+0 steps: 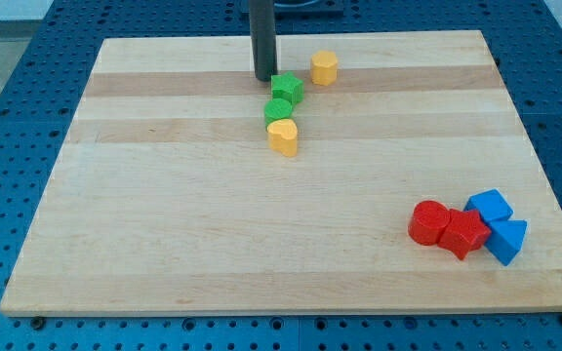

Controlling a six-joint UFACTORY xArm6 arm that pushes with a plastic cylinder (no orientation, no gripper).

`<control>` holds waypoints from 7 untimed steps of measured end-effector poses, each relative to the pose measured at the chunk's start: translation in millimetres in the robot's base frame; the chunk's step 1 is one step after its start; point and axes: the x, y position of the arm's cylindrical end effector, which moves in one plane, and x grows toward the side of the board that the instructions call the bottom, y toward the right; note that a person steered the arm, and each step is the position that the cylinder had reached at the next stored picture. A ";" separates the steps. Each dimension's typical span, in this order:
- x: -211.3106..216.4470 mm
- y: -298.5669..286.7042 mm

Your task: Push yellow hexagon into yellow heart

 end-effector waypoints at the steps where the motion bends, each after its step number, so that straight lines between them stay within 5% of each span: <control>1: -7.6 2.0; 4: -38.6 95.5; 7: 16.3 61.9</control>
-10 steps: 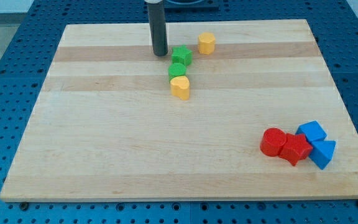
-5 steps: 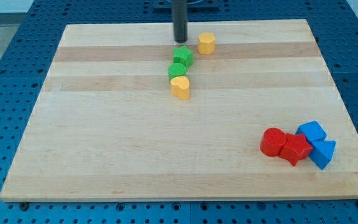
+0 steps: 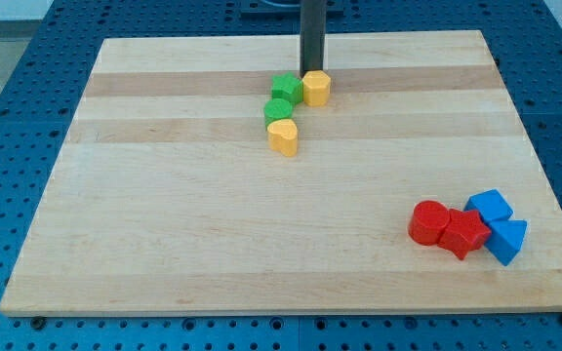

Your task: Push yellow hexagon into yellow heart

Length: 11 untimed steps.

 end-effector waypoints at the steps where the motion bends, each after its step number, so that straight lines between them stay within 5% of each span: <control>1: 5.2 0.0; 7: 74.4 39.0; 11: 75.1 17.3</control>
